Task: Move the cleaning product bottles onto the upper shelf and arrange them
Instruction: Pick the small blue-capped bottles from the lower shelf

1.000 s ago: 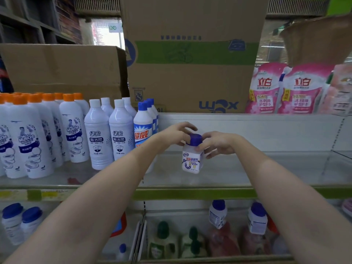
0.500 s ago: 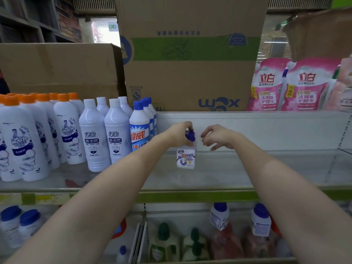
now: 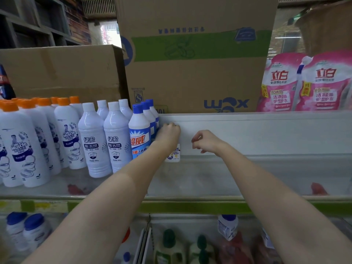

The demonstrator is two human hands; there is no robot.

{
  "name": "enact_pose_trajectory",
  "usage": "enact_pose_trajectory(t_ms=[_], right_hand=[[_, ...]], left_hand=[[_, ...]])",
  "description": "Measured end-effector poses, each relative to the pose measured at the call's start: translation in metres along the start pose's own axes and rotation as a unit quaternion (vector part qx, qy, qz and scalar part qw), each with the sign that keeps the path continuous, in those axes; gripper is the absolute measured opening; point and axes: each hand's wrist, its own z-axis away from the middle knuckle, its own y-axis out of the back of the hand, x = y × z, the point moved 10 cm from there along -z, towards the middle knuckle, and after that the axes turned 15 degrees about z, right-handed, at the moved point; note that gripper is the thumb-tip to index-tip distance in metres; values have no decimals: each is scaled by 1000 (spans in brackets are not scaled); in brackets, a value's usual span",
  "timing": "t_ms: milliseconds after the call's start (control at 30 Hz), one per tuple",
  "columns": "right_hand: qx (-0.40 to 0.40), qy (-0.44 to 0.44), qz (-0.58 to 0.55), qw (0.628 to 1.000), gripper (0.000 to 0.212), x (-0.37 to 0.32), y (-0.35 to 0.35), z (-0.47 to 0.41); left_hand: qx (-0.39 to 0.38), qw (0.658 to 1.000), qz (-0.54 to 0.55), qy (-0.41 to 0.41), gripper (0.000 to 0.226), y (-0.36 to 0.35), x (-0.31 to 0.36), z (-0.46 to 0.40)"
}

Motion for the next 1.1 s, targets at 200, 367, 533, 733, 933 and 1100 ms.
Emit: enact_pose_trajectory(t_ms=[200,367,533,733,933,1100], right_hand=[[1,15,0,1000,13,-6,-15,-9],[13,11,11,1000,13,-11,-17,-7],[17,-2,33,999,17,-12,-12,5],[32,-31,45,998,11,0,6,38],[68,-89,60,992,9,29,32,98],[107,-146,84,980,11,58,60,166]], left_hand=[[11,996,87,-1,41,5,-4,0],[3,997,80,-2,50,3,1,4],[20,998,-31,-47,58,6,24,15],[12,993,56,-101,34,7,51,41],[-54,970,224,-80,18,-1,77,68],[-129,929,337,-83,4,-11,118,96]])
